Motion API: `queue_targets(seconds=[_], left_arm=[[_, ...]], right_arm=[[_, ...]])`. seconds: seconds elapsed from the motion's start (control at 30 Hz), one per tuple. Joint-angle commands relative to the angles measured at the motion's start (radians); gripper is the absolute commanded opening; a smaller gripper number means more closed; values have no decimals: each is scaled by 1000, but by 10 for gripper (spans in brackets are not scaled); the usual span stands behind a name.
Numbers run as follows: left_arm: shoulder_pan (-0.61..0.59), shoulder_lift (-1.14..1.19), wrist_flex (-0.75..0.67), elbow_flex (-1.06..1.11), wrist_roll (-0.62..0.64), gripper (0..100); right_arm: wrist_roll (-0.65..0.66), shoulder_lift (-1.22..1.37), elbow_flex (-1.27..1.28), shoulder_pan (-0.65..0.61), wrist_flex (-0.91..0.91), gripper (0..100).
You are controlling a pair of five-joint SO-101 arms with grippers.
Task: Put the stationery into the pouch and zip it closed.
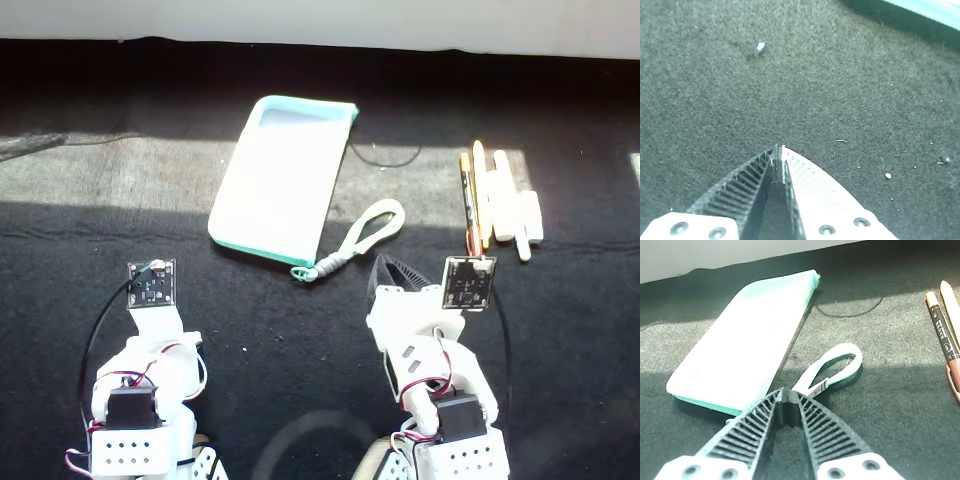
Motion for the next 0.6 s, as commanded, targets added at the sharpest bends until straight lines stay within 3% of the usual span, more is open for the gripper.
queue_targets(seconds=[0.0, 0.13, 0.57], left_arm=[[15, -1, 0, 15, 6, 11], [15, -1, 0, 15, 6, 11], [15, -1, 0, 15, 6, 11]], right_arm=[[-11, -4, 124, -22, 4, 9], [-11, -12, 99, -21, 42, 9], [-11, 107, -524, -147, 174, 9]])
